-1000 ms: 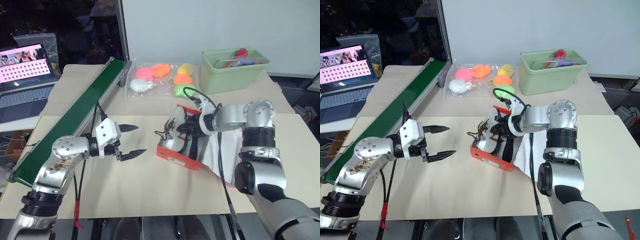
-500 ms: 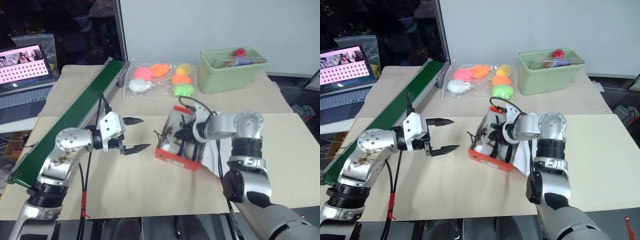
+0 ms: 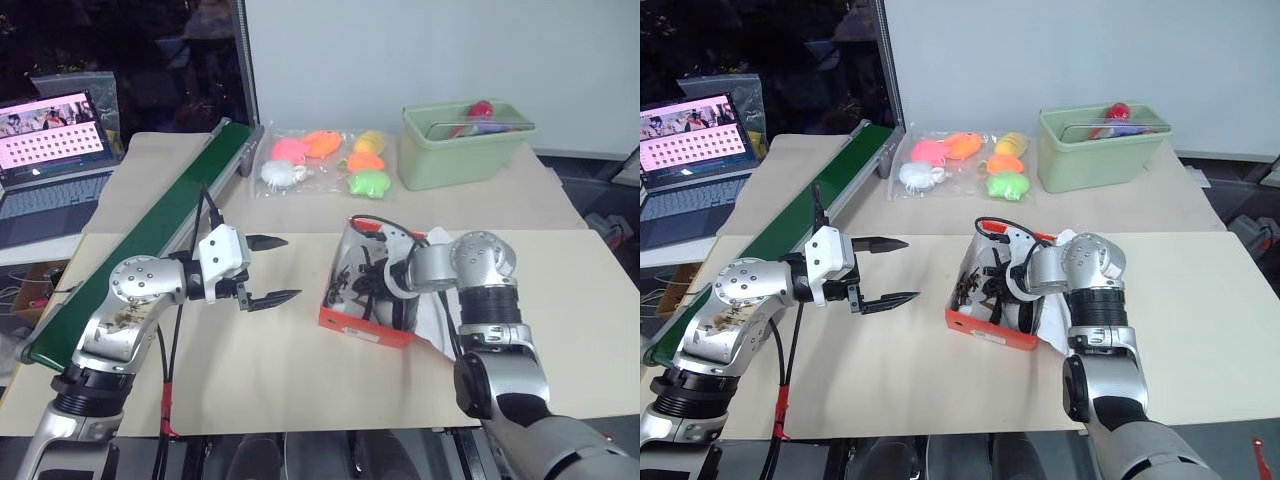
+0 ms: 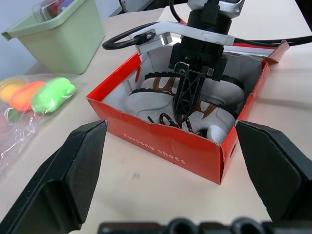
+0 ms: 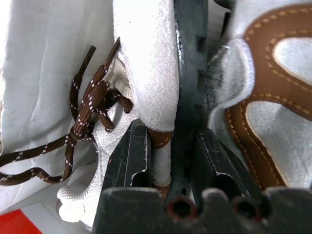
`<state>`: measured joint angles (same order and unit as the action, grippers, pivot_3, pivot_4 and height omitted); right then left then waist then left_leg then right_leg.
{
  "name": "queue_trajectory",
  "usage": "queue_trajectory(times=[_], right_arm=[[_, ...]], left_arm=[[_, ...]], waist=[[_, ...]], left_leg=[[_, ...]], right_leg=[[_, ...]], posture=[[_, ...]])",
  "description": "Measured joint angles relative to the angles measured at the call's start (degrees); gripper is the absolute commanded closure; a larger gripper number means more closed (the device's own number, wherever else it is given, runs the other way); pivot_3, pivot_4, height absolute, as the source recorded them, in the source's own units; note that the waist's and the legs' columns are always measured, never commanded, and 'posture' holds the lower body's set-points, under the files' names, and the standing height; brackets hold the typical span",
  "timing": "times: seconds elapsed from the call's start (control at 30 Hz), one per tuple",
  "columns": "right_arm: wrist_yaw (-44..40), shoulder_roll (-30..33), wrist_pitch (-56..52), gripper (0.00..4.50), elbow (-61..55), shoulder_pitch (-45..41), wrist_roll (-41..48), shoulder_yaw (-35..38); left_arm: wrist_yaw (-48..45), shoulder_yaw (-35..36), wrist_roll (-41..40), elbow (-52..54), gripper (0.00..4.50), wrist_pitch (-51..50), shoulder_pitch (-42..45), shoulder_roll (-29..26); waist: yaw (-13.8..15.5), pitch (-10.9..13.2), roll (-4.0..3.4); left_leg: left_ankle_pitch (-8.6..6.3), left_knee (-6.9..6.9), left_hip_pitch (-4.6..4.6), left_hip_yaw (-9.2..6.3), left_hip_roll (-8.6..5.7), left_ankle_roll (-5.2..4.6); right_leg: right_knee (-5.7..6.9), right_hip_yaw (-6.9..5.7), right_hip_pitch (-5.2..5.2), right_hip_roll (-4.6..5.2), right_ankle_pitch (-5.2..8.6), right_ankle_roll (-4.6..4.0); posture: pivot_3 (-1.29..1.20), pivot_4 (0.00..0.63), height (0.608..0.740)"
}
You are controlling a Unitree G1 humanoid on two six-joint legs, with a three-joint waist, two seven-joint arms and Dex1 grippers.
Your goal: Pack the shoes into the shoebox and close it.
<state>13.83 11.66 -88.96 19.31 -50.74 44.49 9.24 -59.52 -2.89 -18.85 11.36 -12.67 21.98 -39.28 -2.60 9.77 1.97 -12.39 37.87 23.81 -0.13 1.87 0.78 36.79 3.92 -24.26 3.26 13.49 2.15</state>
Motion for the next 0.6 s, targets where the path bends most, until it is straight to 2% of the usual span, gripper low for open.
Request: queue_trajectory(times=[0.03, 0.27, 0.3, 0.43, 0.6], right_arm=[[-0.64, -0.53, 0.04, 2.64, -0.57, 0.01, -0.9, 0.02], [-3.02, -2.37, 0.16, 0.16, -3.4, -0.02, -5.17, 2.41], [-3.47, -2.34, -0.15, 0.03, -4.35, -0.19, -5.52, 2.67], [-4.67, -1.93, -2.69, 0.03, -10.17, -0.65, -5.64, 4.93], [-4.84, 1.6, -3.04, 0.03, -18.14, 1.14, -0.54, 5.57]], left_arm=[[0.09, -0.01, 0.21, -0.02, 0.0, 0.0, 0.09, 0.12], [0.02, -0.13, 0.42, -0.02, 0.0, -0.04, 0.21, 0.35], [0.01, -0.14, 0.46, -0.04, 0.0, -0.04, 0.21, 0.39], [-0.29, -0.4, 0.43, -0.24, 0.0, -0.05, 0.33, 0.75], [-2.07, -0.63, -0.89, -1.22, 0.0, -0.66, 0.57, 1.2]], waist=[[-0.01, 0.0, 0.0], [-0.07, 0.0, 0.0], [-0.05, 0.0, 0.0], [-0.01, 0.01, -0.01], [0.01, 0.01, -0.01]], left_leg=[[0.0, 0.0, 0.01, 0.0, 0.0, 0.0], [0.0, 0.0, 0.05, 0.01, 0.0, 0.0], [0.0, 0.0, 0.05, 0.01, 0.0, 0.0], [0.0, -0.01, 0.14, 0.0, 0.0, 0.0], [0.0, -0.01, 0.22, -0.01, 0.0, 0.0]], right_leg=[[0.0, 0.0, -0.02, 0.0, 0.0, 0.0], [0.01, 0.01, -0.06, 0.01, 0.0, 0.0], [0.0, 0.01, -0.06, 0.01, 0.0, 0.0], [-0.01, 0.01, -0.14, 0.01, 0.0, 0.0], [-0.03, 0.0, -0.17, 0.02, 0.0, 0.0]], posture=[[0.0, 0.15, 0.729], [0.0, 0.15, 0.729], [0.0, 0.15, 0.729], [0.0, 0.15, 0.729], [0.0, 0.15, 0.729]])
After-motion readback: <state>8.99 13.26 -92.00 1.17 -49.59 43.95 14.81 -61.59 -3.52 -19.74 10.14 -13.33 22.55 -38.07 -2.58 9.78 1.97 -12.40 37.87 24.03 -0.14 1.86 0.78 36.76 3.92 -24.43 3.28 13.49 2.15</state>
